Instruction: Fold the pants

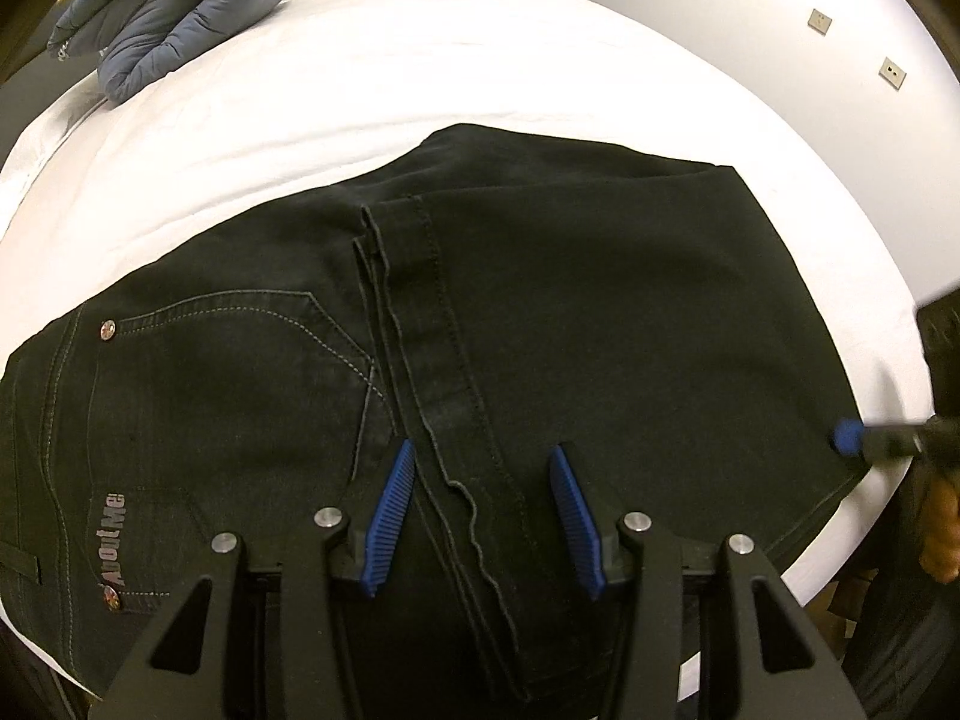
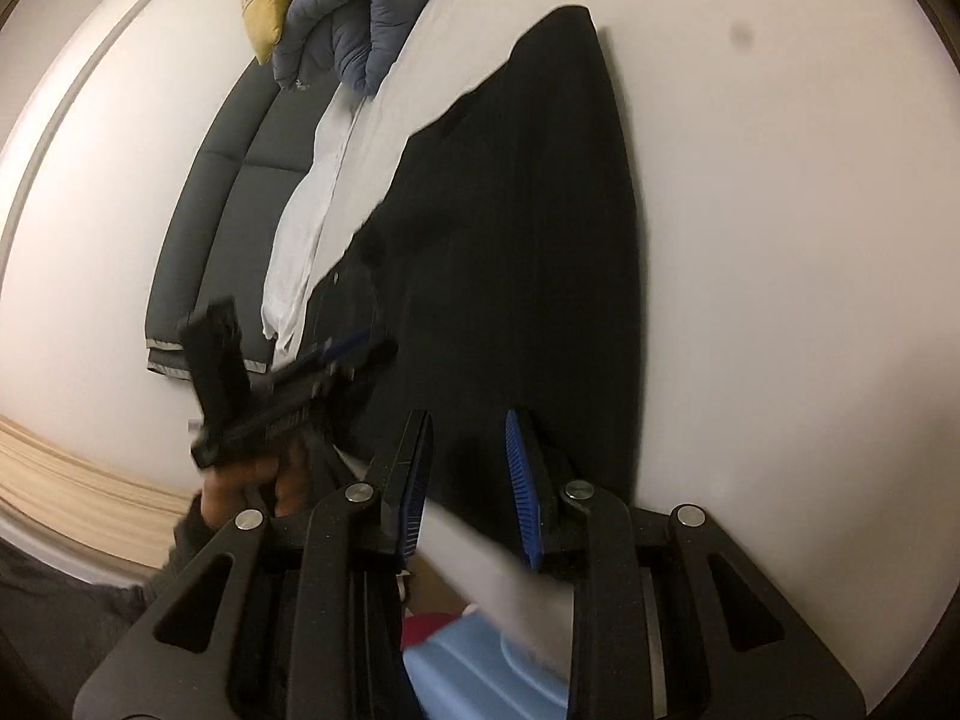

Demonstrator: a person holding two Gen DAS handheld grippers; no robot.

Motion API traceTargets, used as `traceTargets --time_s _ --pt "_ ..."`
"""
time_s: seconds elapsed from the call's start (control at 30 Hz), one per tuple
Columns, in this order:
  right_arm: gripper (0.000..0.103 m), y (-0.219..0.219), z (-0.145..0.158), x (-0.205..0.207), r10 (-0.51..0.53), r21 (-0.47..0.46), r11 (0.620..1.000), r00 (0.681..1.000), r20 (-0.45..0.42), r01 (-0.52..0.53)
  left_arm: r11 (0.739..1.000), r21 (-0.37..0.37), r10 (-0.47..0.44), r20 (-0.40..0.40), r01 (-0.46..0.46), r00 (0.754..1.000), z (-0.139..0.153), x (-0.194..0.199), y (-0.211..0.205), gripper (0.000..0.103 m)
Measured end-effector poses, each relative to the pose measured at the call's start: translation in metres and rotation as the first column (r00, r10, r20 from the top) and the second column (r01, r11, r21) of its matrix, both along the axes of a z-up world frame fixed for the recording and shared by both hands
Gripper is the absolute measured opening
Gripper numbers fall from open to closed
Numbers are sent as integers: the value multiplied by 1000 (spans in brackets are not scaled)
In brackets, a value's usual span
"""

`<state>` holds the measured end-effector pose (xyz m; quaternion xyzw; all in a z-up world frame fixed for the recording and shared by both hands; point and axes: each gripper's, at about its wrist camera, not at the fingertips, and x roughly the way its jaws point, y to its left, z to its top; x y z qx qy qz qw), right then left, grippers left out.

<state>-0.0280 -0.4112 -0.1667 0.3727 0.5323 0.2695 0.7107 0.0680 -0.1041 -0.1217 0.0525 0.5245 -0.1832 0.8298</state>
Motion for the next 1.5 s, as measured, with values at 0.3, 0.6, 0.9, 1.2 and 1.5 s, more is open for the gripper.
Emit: traceTargets --time_s 0.3,0.6,0.9,1.2,1.5 --pt "25 3 50 -25 19 -116 993 999 36 -14 1000 -10 6 4 -6 1000 -1 -2 -2 51" --pt "26 49 95 60 -9 -2 1000 987 159 10 999 -30 26 1 -26 1000 -3 1 0 51" --pt "25 72 -2 88 -21 -42 999 996 -91 18 969 -176 175 6 -171 985 14 -15 55 56" --pt "61 119 51 102 54 31 998 998 26 -54 658 -465 657 -30 -592 754 33 -93 230 74" --pt "61 191 41 142 171 128 978 984 -48 -164 441 -590 715 -223 -676 662 -3 -74 292 79"
